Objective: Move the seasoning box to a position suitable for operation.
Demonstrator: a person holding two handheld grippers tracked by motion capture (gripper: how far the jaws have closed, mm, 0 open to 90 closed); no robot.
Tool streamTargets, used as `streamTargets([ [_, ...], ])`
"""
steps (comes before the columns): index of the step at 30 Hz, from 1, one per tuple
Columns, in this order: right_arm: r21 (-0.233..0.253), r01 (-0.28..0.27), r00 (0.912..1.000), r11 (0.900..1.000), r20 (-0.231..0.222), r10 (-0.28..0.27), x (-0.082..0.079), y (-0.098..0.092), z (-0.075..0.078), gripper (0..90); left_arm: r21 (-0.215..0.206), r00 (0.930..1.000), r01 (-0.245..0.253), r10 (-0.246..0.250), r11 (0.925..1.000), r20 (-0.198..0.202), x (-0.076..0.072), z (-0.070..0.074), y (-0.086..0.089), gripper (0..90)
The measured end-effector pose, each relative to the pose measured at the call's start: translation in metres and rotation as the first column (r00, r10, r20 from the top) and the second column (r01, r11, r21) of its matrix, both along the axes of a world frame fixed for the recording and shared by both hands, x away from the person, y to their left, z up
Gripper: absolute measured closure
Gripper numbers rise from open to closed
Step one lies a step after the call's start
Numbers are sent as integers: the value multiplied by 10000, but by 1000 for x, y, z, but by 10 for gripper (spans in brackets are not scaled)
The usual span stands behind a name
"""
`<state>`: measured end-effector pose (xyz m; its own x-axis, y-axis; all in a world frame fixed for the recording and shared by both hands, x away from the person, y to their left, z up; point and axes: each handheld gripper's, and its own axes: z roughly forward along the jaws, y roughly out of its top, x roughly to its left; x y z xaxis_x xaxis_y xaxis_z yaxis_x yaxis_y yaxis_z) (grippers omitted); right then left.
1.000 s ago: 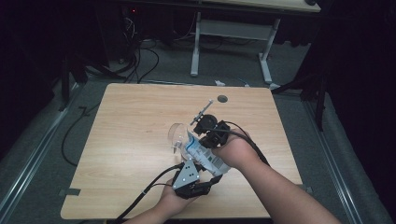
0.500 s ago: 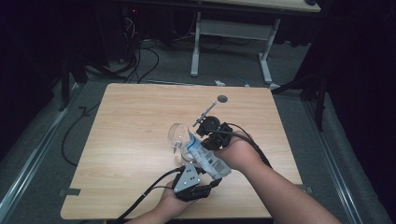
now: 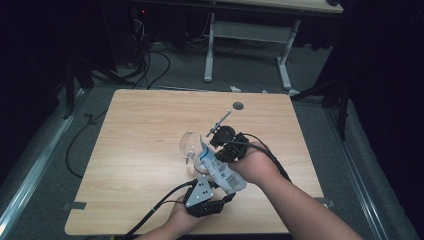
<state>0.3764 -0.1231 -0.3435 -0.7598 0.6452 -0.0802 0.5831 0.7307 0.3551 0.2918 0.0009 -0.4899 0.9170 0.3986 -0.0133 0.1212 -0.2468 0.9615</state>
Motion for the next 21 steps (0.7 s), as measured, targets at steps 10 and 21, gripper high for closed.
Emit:
streamTargets([
  [10, 40, 21, 10000, 10000, -15, -21, -2, -3, -1, 898, 111, 10000, 40, -39, 9999, -87, 0, -5, -2, 529],
  [21, 13, 1, 10000, 10000, 3, -1, -4, -4, -2, 898, 208, 10000, -14, 15, 9998, -68, 0, -9, -1, 529],
])
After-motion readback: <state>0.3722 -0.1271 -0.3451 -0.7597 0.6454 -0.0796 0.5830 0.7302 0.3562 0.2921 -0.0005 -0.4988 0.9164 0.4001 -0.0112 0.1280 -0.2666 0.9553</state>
